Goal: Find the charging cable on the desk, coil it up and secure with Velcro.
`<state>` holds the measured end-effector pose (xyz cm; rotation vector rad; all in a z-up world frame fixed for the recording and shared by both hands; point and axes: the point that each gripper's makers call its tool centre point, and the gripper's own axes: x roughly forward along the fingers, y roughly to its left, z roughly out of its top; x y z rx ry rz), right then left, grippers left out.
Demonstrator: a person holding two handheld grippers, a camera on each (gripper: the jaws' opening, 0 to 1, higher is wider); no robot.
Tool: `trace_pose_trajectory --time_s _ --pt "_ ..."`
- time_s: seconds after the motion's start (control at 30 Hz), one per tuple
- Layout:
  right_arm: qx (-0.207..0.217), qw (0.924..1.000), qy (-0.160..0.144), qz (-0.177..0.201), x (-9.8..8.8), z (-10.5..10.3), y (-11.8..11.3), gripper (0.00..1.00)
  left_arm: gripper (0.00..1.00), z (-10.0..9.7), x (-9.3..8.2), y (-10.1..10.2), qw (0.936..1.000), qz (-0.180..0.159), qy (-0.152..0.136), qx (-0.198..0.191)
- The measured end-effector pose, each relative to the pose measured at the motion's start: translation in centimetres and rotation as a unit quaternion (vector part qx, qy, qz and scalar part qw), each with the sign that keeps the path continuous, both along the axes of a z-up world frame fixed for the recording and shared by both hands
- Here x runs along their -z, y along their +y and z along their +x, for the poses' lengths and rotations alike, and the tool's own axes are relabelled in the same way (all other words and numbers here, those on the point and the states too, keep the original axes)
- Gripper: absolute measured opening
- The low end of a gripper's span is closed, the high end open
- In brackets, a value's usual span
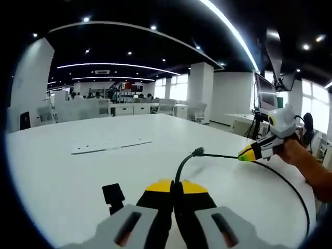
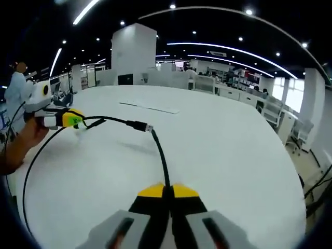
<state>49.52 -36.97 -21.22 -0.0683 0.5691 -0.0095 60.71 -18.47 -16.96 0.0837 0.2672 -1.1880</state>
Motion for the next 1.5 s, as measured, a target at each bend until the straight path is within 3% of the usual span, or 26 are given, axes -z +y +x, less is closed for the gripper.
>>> trace_pose_trajectory --time_s 0.33,0.5,0.9,1.2,1.5 --pt "-0.03 0.9995 0.004 0.002 0.1 1.7 2.9 0.04 0.04 1.6 -0.6 2.1 0.9999 0.001 -0.015 -0.005" --pt "-0.042 0.999 0.004 0.01 0.0 2.3 4.3 0.04 0.04 2.2 -0.5 2.8 1.0 -0.003 -0.002 -0.005" --pt "-0.089 0.996 0.005 0.013 -0.4 5.0 9.1 0.04 0.04 3.2 -1.9 4.5 0.9997 -0.009 -0.023 0.008" --pt "-0.112 0.9936 -0.001 0.01 -0.6 6.8 12.4 0.04 0.04 5.0 -2.0 6.7 0.9996 -0.004 -0.027 0.003" --pt "-0.147 0.9889 -0.012 0.023 -0.2 8.7 14.8 0.04 0.04 5.8 -1.8 8.0 0.9992 -0.004 -0.032 0.021"
